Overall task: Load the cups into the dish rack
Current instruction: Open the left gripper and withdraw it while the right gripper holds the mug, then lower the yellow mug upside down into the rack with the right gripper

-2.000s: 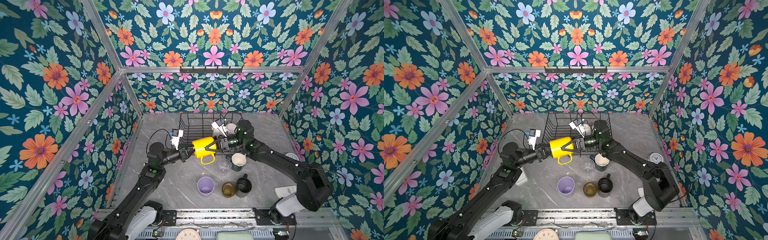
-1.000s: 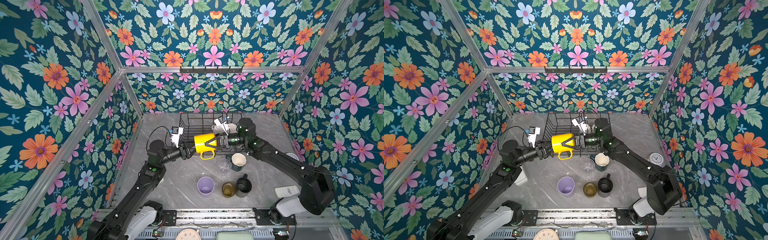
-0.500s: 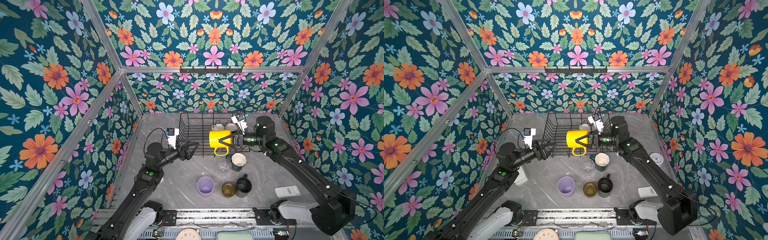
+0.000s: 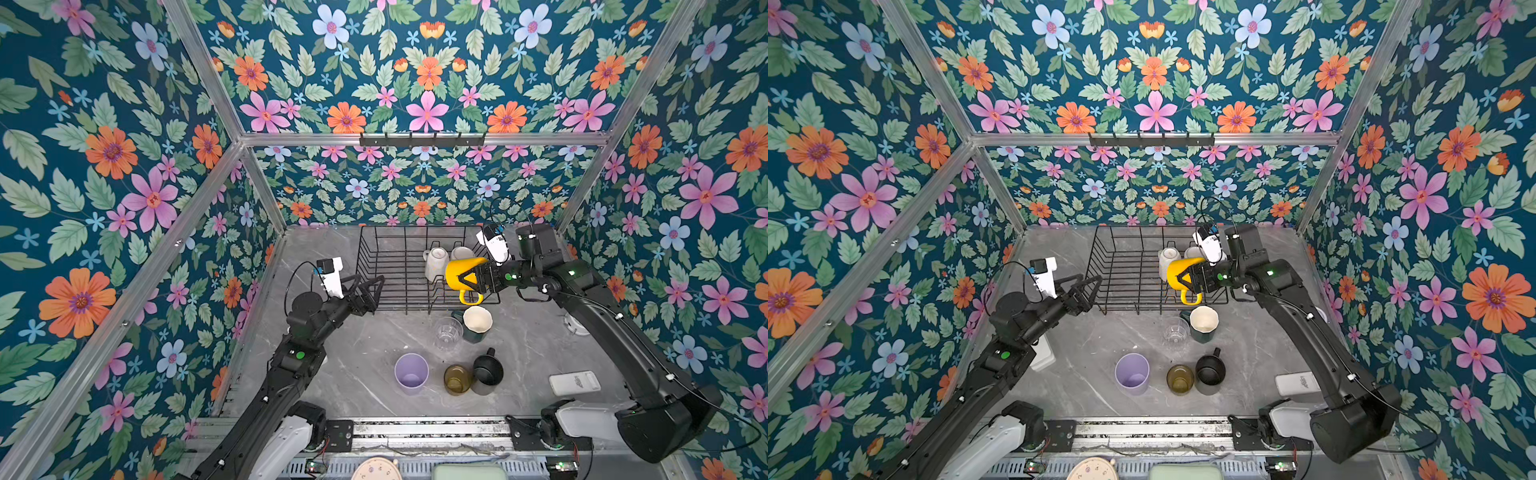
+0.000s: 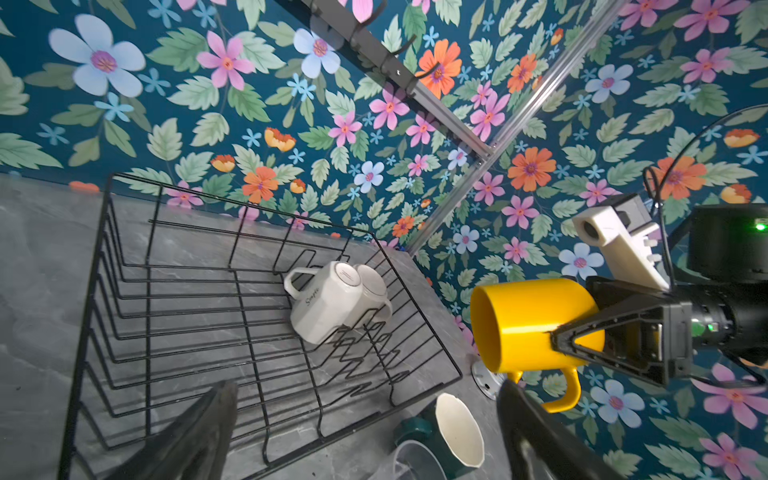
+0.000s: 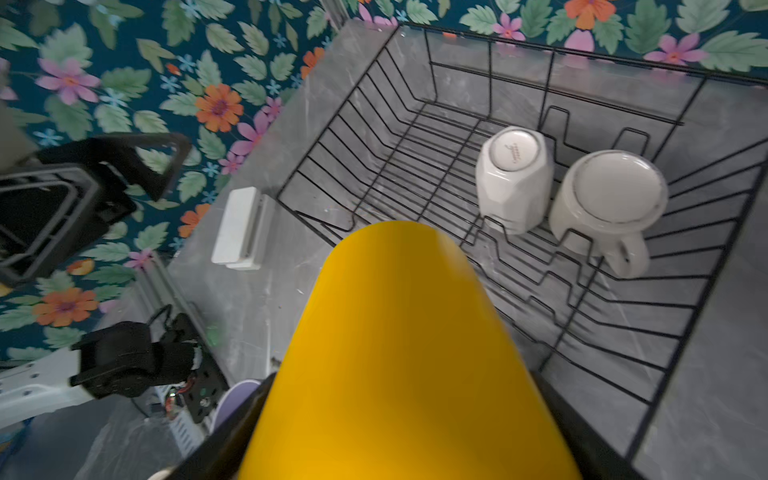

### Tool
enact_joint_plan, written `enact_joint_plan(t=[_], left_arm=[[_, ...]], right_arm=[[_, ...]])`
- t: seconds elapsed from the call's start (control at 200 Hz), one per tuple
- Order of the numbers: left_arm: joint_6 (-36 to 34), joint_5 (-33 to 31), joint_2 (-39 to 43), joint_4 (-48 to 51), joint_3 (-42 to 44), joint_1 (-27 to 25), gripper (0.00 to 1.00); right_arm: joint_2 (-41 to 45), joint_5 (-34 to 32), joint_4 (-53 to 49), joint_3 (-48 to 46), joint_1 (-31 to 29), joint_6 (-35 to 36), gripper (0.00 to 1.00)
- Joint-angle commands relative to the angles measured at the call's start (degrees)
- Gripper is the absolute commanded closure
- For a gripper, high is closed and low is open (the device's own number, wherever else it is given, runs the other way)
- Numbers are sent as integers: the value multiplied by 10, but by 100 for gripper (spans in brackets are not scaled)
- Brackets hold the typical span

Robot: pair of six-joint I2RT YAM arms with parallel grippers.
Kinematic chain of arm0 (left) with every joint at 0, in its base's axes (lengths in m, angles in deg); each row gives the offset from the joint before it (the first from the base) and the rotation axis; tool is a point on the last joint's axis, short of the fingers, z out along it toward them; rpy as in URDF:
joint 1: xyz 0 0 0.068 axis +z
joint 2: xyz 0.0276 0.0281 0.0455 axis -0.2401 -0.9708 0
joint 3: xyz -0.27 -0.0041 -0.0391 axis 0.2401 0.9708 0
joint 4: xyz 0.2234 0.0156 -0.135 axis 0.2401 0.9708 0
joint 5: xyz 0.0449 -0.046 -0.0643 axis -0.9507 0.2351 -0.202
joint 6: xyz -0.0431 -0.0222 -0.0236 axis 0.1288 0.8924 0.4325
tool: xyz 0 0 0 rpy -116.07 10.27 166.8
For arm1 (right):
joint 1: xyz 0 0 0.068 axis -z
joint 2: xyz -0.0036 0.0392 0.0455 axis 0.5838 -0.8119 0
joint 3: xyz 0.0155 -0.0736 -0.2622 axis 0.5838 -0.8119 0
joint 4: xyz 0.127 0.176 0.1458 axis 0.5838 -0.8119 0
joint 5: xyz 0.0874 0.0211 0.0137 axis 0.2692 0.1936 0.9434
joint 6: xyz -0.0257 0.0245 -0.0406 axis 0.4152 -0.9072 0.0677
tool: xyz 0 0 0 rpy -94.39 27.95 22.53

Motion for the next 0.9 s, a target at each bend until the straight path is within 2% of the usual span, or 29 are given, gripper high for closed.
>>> enact_joint_plan(t=[0.0, 0.11, 0.4, 0.895], left_arm=[[-2, -33, 8, -21, 2, 0, 1], [-10, -47, 21, -9, 3, 0, 1], [-36, -61, 46, 19, -3, 0, 0], [-37, -79, 77, 51, -4, 0, 0]], right_arm=[[-20, -88, -45, 33, 0, 49, 100], [-45, -141, -67, 61, 0, 82, 100], [-107, -216, -85, 101, 0, 156, 100], [-214, -264, -78, 132, -1, 232, 100]])
